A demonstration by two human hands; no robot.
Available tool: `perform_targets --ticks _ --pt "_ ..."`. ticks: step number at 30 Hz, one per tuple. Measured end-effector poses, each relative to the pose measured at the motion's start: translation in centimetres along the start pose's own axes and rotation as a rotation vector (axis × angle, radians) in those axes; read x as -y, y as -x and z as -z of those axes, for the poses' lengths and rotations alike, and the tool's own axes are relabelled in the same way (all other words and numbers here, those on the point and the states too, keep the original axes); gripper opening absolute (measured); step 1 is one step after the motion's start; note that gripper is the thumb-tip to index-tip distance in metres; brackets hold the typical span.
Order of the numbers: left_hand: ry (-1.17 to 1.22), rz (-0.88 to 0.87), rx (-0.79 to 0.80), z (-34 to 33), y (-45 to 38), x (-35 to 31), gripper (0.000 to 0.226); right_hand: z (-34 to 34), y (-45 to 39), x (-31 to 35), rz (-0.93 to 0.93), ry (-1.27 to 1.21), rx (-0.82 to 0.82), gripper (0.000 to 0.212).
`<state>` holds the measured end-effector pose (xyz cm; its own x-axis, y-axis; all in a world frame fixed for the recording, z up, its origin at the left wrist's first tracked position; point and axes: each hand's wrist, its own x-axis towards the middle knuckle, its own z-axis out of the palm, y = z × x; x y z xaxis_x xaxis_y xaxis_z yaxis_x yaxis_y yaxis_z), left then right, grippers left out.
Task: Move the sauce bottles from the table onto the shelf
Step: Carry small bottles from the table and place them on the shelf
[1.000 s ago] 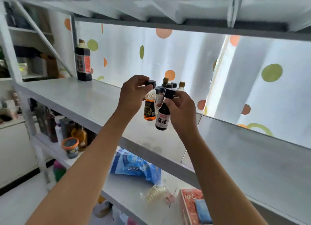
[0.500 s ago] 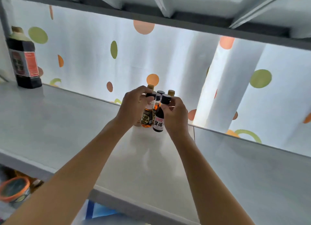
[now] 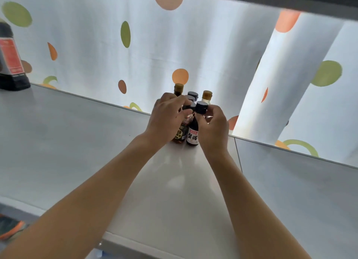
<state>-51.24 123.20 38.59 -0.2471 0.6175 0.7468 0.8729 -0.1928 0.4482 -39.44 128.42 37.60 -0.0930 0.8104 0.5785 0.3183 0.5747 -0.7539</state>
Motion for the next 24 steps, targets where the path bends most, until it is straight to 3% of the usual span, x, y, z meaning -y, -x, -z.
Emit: perform_targets --ticks 11,17,24 --pt "-0.180 -0.005 -0.095 -1.5 0.4 1.2 0.020 -0.5 0.4 -0.8 0.044 0.073 0.031 0.027" --pt "-0.140 -0.007 -0.061 -1.6 0.8 1.3 0.024 -0.3 0.8 -1.2 -0.010 0.182 0.098 0.027" --pt "-0.072 0.030 -0.018 -1.7 1.0 1.6 0.030 -0.6 1.0 -1.3 -0.095 0.120 0.057 0.022"
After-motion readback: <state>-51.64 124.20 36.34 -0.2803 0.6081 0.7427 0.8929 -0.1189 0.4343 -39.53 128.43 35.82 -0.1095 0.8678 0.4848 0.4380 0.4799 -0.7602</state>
